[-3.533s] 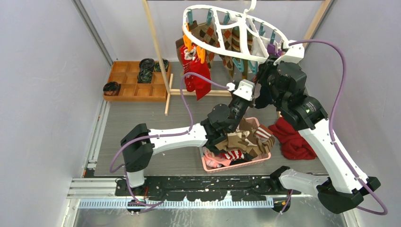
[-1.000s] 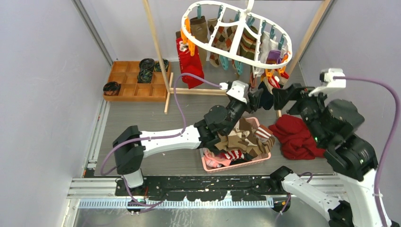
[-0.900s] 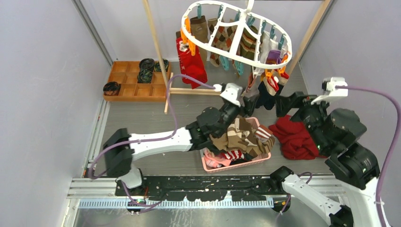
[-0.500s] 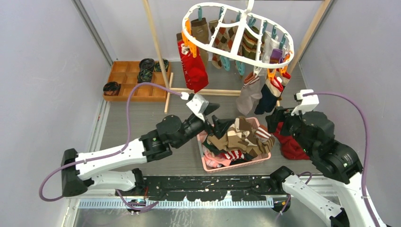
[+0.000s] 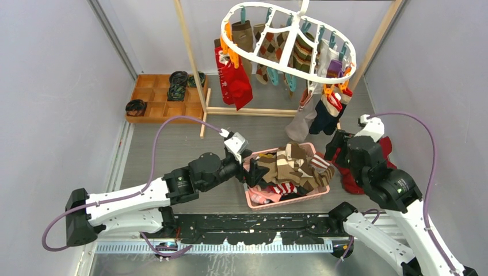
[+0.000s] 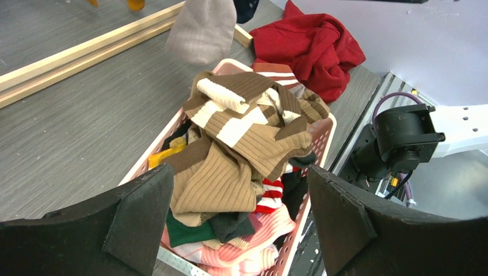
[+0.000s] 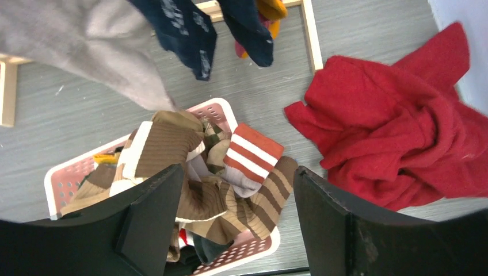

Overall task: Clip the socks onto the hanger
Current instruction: Clamp the sock onto the hanger.

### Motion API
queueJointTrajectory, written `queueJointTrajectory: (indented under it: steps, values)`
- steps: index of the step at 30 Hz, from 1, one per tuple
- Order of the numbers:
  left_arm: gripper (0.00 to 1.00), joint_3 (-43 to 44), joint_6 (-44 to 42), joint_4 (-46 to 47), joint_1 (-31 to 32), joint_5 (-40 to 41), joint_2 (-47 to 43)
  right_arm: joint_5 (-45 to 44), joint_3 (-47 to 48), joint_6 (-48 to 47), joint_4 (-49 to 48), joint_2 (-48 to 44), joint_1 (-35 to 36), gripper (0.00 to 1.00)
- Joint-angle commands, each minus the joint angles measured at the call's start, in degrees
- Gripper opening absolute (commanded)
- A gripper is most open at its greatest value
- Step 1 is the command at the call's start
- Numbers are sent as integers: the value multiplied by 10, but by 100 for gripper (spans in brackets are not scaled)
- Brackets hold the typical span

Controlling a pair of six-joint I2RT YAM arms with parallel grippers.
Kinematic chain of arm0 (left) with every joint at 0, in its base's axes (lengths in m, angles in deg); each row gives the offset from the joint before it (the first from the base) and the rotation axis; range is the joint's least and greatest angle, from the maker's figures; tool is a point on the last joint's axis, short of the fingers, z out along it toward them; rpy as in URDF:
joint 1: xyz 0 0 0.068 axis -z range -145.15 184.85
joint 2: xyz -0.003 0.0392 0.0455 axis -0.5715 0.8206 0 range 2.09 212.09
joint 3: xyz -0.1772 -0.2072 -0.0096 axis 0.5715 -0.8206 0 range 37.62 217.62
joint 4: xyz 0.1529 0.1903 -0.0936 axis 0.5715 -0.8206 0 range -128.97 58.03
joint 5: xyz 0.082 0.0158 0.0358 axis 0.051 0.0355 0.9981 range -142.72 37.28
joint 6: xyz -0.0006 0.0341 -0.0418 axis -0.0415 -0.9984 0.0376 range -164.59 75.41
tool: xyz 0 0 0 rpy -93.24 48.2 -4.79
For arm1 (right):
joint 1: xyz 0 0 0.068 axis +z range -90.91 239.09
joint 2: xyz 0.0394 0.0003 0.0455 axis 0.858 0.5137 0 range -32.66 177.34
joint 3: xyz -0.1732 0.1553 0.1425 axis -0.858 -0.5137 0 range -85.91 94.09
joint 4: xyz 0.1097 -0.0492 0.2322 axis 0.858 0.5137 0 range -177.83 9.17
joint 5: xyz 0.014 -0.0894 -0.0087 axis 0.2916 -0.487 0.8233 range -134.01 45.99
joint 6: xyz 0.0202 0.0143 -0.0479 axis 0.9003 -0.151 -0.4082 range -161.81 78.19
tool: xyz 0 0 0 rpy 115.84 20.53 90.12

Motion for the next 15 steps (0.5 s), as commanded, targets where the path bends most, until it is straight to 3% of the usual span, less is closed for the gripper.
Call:
queueJointTrajectory:
  steps: [1, 8, 15]
  values:
    - [87, -10, 1, 11, -8, -4, -28, -53, -65, 175, -38, -49, 1, 75]
    - [88, -37, 1, 13, -14, -9, -59, -70, -157, 406, -23, -86, 1, 73]
    - [88, -48, 0, 16, -20, -23, -72, -84, -214, 490, -54, -41, -12, 72]
